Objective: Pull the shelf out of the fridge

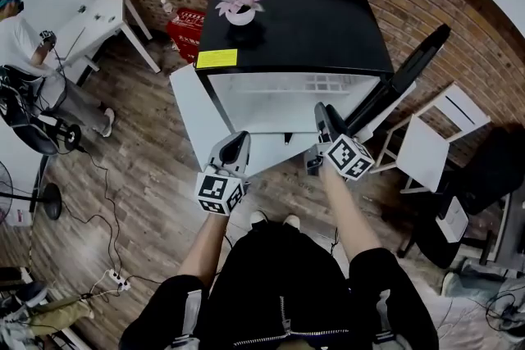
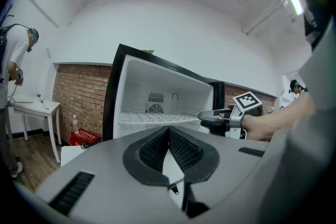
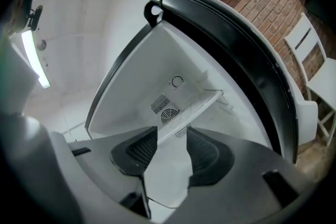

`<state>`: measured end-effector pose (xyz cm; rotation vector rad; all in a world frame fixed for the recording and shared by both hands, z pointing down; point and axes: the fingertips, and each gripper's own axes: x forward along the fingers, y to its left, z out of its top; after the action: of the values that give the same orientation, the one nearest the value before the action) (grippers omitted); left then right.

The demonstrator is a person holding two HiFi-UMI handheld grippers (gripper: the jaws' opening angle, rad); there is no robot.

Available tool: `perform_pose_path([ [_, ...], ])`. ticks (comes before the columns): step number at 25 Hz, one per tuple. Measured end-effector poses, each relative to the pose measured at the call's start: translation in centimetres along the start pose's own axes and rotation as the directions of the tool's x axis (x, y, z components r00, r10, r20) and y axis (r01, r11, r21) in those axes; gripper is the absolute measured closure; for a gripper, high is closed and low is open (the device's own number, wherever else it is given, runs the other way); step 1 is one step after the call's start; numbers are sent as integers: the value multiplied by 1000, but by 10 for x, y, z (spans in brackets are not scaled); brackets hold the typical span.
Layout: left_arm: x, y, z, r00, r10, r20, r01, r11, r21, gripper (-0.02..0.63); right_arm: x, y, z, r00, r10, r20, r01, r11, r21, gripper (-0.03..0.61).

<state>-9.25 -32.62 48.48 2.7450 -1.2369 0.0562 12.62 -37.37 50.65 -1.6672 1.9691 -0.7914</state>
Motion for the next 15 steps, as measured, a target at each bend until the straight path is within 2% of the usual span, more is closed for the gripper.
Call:
perform_pose_path([
  [7,-7,14,-2,999,35,-5,-35,999,-5,594,24,-29,8,997,-63,48,52,977,206,422],
  [12,-11,24,-6,998,60,-12,-60,998,-9,594,38,-38,14,993,-57,100,21,945,325,424],
  [15,-12,29,-7,998,68,-15,-68,998,-11,594,47,-40,17,992,-56,111,14,937,348,438],
])
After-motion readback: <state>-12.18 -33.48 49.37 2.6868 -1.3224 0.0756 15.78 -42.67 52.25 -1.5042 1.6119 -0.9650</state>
